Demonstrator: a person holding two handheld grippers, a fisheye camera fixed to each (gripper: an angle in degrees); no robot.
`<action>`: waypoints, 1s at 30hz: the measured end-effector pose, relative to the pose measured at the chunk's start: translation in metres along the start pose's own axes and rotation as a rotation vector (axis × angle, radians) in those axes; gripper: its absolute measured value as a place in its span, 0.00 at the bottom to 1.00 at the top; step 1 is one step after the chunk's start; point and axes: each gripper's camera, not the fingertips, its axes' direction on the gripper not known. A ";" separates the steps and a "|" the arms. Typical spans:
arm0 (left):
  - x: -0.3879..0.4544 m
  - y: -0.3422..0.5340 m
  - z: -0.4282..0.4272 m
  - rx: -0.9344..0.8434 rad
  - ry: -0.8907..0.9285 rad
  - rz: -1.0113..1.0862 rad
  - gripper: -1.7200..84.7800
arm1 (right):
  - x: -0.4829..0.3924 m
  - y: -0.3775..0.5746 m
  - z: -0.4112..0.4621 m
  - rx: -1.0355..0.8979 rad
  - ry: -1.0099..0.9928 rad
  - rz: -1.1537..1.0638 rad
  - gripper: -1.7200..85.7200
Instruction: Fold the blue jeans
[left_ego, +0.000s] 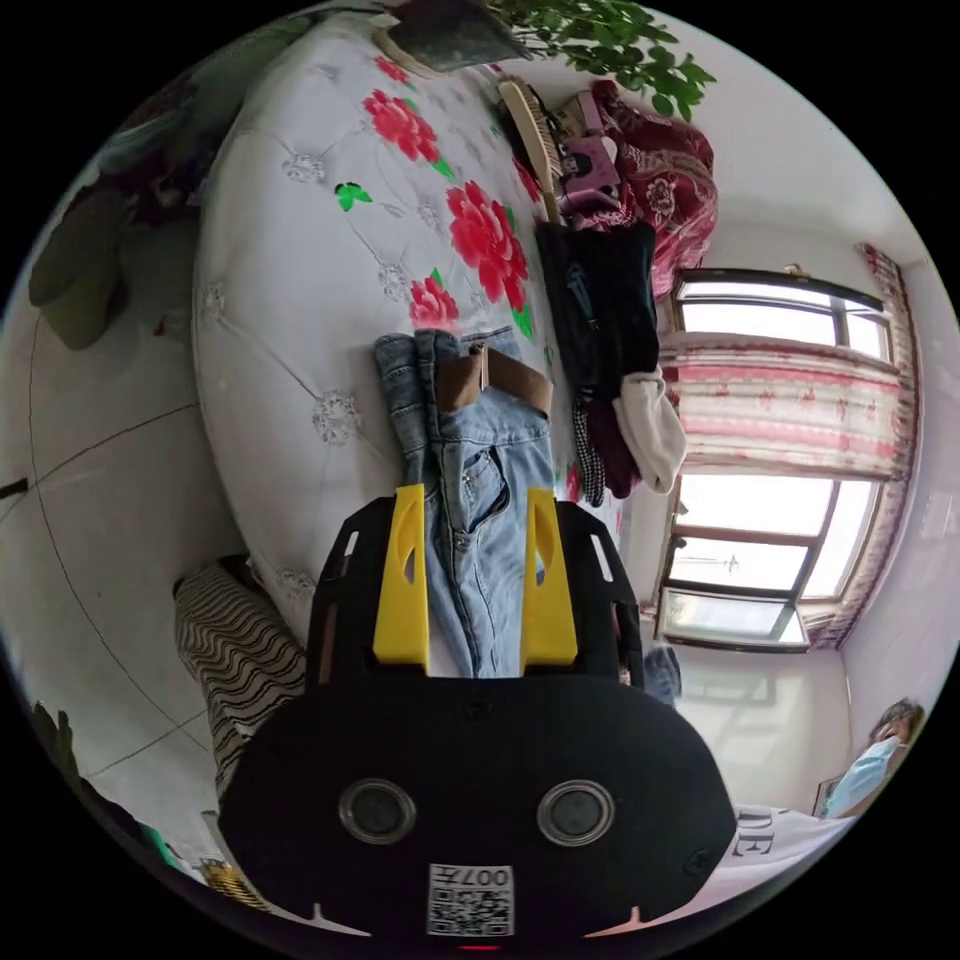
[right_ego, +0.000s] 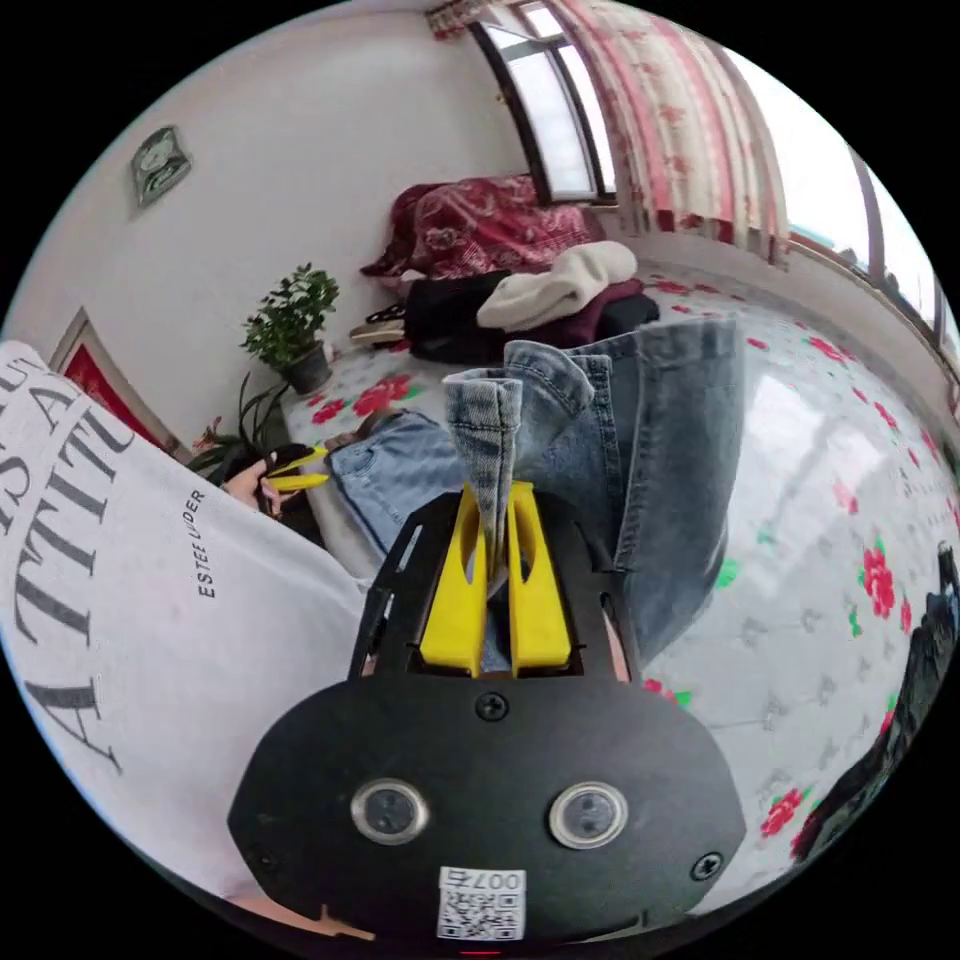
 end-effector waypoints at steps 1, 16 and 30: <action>-0.003 -0.003 0.002 -0.002 0.006 -0.007 0.18 | -0.002 -0.003 0.021 -0.060 -0.046 -0.021 0.08; -0.038 -0.018 -0.002 0.001 0.127 -0.063 0.16 | -0.002 -0.007 0.087 -0.331 -0.177 -0.072 0.10; -0.048 -0.021 -0.046 0.071 0.078 -0.010 0.20 | 0.042 0.021 0.051 -0.211 -0.204 0.192 0.12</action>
